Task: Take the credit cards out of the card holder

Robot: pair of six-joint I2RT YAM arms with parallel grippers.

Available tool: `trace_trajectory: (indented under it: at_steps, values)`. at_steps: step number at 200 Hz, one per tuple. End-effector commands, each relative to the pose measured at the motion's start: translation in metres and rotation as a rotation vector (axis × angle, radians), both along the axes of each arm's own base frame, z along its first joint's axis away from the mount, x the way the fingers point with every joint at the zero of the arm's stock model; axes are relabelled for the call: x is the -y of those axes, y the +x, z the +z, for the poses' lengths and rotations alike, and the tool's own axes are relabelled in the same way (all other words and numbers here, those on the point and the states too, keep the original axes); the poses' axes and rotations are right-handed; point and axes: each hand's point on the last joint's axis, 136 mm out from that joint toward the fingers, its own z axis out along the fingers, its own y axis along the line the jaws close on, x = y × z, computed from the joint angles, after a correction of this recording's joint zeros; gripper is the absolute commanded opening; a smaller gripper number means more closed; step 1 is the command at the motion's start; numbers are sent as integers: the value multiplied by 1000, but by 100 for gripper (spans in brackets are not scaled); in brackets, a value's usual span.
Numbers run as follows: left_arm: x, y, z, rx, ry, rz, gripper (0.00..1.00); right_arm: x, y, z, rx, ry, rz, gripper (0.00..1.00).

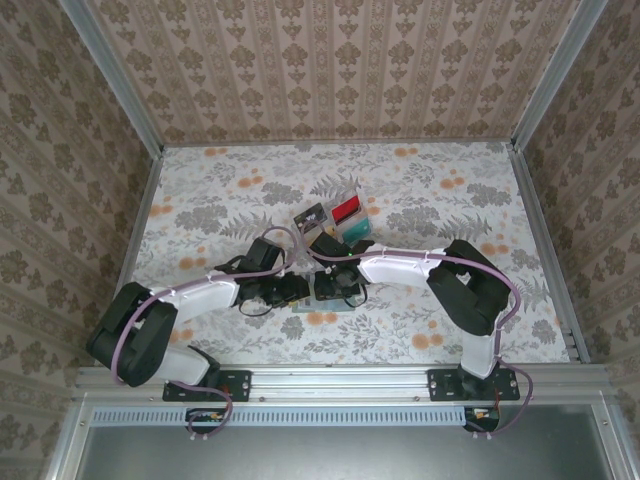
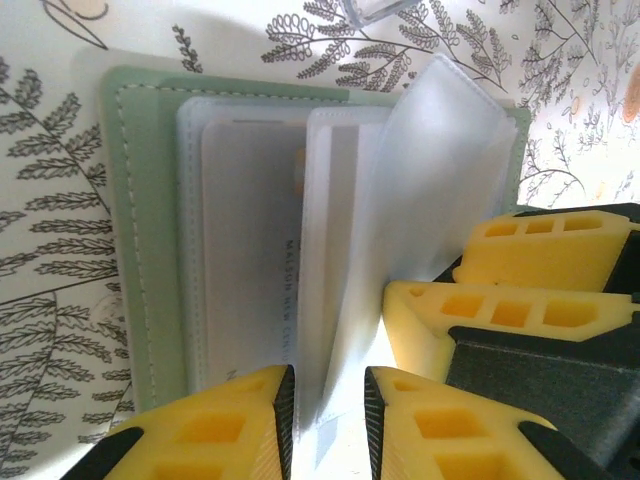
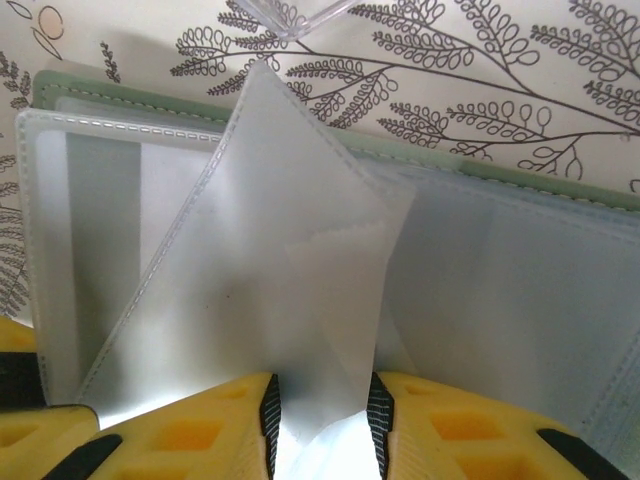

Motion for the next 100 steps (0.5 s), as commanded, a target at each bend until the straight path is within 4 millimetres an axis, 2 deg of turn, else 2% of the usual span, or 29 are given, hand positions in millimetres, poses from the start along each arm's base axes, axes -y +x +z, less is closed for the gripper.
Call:
trace_trajectory:
  at_steps: [1,18,34,80,100]
  values:
    - [12,6,11,39,-42,-39,26,17,0,-5,-5,-39,-29,37]
    - [14,6,13,45,-53,-43,24,15,7,12,31,8,-51,42]
    - [16,8,17,61,-72,-42,21,23,17,25,59,49,-138,49]
    - [30,7,34,125,-144,-85,21,31,34,64,126,220,-231,54]
    - [40,7,41,148,-173,-116,25,41,37,73,155,239,-269,56]
